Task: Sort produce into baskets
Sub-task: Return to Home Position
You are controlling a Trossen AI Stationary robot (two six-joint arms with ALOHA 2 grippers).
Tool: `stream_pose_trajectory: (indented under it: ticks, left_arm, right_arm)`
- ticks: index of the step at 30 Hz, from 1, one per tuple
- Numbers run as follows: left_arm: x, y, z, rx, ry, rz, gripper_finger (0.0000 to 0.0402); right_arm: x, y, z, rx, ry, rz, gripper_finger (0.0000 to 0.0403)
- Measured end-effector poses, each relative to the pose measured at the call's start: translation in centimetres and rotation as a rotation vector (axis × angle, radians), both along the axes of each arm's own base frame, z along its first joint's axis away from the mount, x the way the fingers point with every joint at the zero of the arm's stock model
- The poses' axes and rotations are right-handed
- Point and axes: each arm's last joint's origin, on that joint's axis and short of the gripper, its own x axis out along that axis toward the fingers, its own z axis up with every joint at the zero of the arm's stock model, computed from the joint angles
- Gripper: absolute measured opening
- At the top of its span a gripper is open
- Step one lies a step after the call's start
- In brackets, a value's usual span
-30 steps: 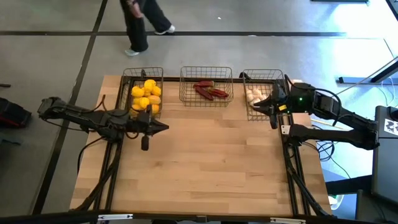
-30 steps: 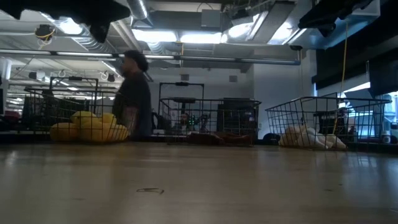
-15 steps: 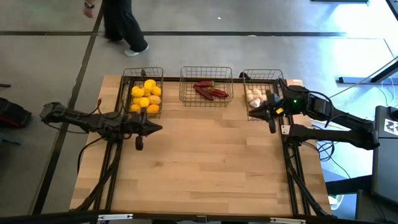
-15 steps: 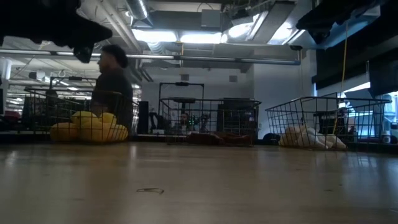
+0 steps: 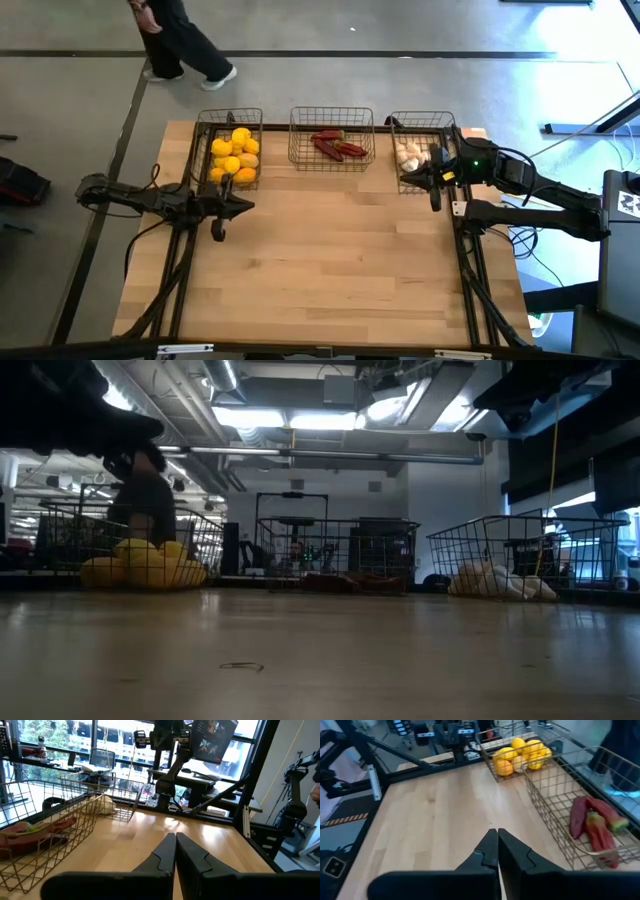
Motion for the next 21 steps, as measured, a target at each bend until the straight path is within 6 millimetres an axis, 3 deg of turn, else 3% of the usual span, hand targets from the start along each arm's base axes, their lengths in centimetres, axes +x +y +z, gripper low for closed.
stream_pose_trajectory:
  ticks: [7, 21]
  left_arm:
    - [-0.3, 0.0, -0.8, 0.002, 0.001, 0.0, 0.0007]
    - [-0.4, 0.1, -0.6, 0.031, -0.017, 0.001, 0.0008]
  right_arm:
    - [-1.0, 0.3, -0.6, 0.007, -0.049, -0.039, 0.0005]
    - [-2.7, 0.4, -10.1, 0.024, -0.112, -0.219, 0.0002]
